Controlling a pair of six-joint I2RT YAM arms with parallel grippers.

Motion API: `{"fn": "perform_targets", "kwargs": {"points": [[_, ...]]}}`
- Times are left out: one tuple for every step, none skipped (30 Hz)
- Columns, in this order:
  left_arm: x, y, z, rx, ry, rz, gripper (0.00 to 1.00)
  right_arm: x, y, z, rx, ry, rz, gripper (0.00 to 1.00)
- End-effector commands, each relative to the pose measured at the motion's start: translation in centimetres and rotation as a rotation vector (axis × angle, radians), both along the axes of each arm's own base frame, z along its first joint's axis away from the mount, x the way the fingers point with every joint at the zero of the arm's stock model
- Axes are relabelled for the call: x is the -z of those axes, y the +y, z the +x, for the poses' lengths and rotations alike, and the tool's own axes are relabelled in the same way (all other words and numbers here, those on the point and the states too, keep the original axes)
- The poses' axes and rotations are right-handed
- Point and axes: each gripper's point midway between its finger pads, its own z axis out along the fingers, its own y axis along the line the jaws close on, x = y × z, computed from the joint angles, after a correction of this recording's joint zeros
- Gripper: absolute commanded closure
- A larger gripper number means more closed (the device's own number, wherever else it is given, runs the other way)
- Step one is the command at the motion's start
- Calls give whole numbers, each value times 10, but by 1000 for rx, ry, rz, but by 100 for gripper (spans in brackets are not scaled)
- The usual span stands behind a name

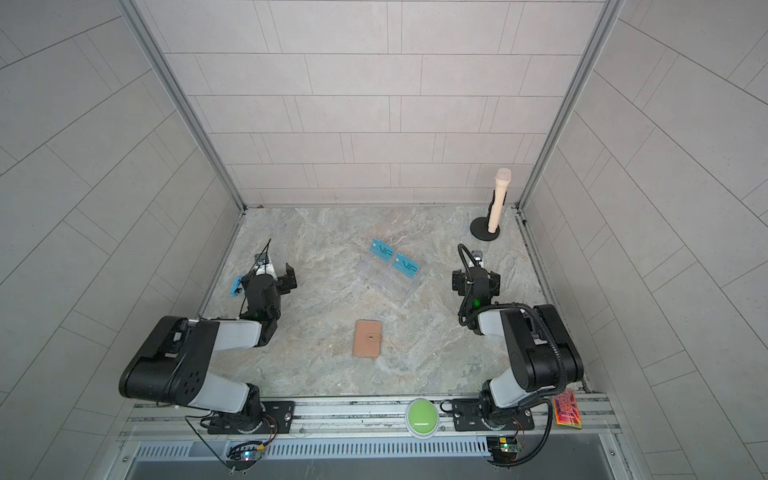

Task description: Put the credit cards into the card holder

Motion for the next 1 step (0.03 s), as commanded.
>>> {"fn": "perform_targets", "kwargs": {"points": [[-12,0,3,12,-42,2,0,-8,0,3,0,-17,-18,0]]}}
